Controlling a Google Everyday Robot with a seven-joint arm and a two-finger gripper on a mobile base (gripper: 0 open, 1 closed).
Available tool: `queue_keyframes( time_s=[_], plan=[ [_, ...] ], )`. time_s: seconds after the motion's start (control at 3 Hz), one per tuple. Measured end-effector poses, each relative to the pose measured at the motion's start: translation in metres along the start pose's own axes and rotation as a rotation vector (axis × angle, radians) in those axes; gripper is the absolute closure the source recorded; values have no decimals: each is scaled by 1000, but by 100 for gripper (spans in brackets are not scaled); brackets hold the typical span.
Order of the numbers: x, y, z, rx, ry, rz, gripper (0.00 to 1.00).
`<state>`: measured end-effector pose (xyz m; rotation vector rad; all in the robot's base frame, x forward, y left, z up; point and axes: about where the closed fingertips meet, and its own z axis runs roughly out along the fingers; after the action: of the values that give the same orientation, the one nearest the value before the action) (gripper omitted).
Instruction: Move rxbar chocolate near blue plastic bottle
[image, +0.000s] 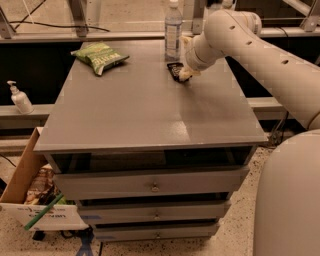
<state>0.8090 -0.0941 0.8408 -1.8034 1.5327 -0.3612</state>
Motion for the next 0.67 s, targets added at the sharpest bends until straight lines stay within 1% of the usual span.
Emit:
queue_keyframes(
  time_s=[0.67],
  plan=[
    [0,-1,-1,0,0,0,0]
  ],
)
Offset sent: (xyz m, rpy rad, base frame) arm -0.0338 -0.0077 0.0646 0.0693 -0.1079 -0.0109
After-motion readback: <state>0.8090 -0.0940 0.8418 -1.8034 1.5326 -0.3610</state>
